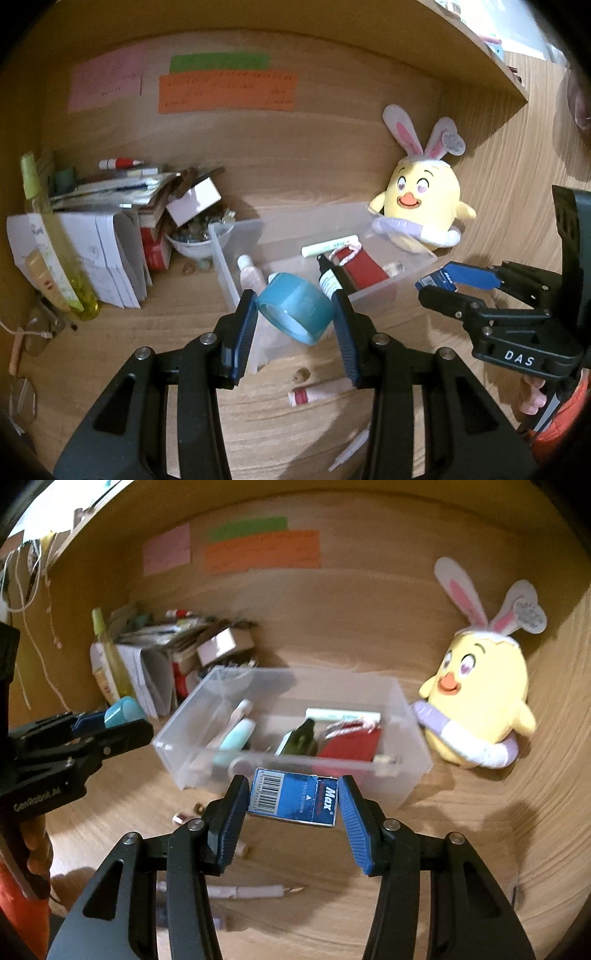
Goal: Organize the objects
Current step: 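Carry the tape roll with left tool while right tool carries the card over the box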
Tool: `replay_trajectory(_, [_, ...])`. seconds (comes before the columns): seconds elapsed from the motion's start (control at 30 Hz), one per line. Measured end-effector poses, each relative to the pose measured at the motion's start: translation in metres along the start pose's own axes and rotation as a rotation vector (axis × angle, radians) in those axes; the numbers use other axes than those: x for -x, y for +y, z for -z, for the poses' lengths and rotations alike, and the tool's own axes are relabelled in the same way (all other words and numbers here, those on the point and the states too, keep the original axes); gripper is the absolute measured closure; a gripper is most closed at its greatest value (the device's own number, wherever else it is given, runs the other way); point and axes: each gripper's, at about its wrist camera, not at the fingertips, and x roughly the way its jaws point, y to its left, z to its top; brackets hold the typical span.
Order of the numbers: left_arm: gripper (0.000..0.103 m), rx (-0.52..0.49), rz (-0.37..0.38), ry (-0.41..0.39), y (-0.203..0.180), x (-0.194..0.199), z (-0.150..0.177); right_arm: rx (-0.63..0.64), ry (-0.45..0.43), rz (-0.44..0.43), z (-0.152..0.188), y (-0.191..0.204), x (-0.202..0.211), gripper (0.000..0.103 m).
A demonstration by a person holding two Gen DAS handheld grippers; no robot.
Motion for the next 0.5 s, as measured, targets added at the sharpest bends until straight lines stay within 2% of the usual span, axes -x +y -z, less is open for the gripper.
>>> replay_trajectory(0.5, [0.062, 0.006, -0.009, -0.033, -0.004, -0.011, -0.034, 0.001, -0.100, 0.042, -0.043, -0.018, 0.002, 0.057])
